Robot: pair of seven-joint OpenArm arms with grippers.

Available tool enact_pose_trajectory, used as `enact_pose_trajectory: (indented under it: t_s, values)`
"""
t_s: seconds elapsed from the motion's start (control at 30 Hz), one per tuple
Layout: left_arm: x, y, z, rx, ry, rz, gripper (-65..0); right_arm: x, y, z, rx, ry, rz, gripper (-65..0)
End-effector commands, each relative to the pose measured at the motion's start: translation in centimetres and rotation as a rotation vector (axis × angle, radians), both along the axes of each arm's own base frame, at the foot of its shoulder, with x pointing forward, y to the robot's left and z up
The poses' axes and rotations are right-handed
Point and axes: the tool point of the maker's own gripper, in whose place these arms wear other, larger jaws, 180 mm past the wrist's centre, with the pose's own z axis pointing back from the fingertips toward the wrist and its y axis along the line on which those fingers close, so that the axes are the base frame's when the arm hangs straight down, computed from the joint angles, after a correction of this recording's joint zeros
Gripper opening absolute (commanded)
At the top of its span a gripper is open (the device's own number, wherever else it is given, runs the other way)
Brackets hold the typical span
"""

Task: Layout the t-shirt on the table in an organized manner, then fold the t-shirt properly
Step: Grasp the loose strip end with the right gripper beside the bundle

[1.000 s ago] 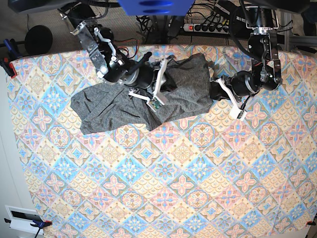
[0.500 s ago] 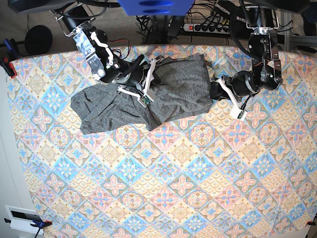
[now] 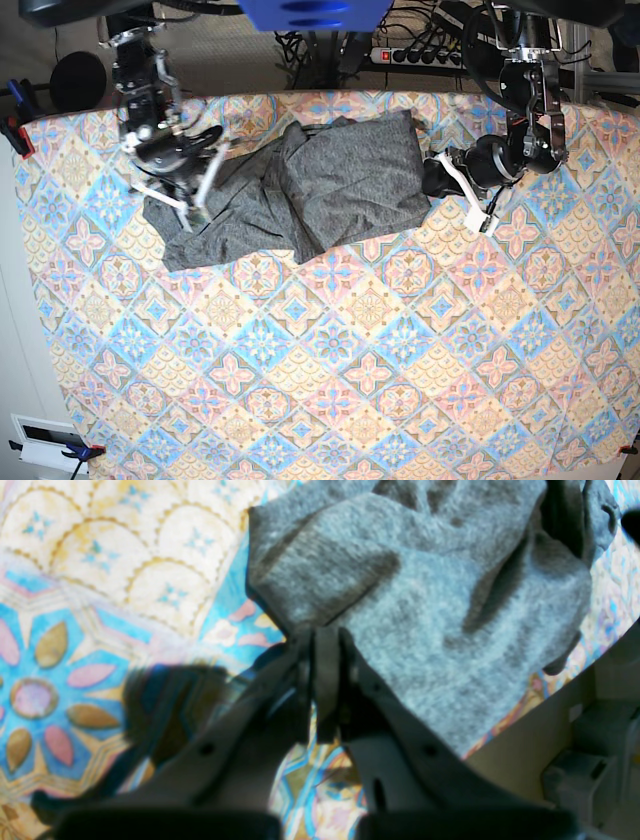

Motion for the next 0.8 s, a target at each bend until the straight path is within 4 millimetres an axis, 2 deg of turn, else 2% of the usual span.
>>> enact_pose_trajectory:
  t_s: [0.0,0.07,0.13,0.17,0.23,0.27,0.37,0.5,0.53,0.63,0.77]
  values:
    - [0.5,0.2,0.9,-0.006,-0.034,0.003,-65.0,2.7,0.0,2.8,0.074,-0.117,-0.023,-64.6]
    - [0.5,0.3,0.8,-0.004,-0.034,0.003,-65.0,4.3,-0.6,4.8,0.176,-0.166,-0.024,-61.6]
    - [0.6,0.3,0.9,-0.006,-0.039,0.007,-65.0,6.1,-0.7,7.5,0.313,-0.234,-0.008,-55.9]
    - [0.5,0.3,0.8,-0.007,-0.04,0.009,-65.0,6.4,-1.4,8.0,0.356,-0.243,-0.012,-53.0]
    - [0.2,0.4,0.6,-0.006,-0.032,0.01,-65.0,6.1,-3.6,7.6,0.419,-0.204,-0.021,-45.9]
    - [0.1,0.4,0.6,-0.006,-0.029,0.01,-65.0,6.4,-4.1,7.5,0.465,-0.194,-0.023,-42.8]
    - [0.1,0.4,0.5,-0.006,-0.027,0.01,-65.0,6.5,-5.1,5.6,0.606,-0.121,-0.062,-36.3]
    - [0.0,0.3,0.5,-0.009,-0.026,0.01,-65.0,4.6,-7.8,0.6,0.65,0.007,-0.12,-35.4]
    - [-0.4,0.3,0.2,-0.009,-0.015,0.012,-65.0,4.6,-8.2,0.1,0.656,0.018,-0.118,-35.4]
    - [-0.4,0.4,0.2,-0.015,-0.027,0.022,-65.0,6.5,-9.7,0.0,0.697,-0.006,-0.148,-35.4]
    - [-1.0,0.4,-0.1,-0.019,-0.016,0.027,-65.0,6.1,-11.3,-2.4,0.765,0.04,-0.251,-35.4]
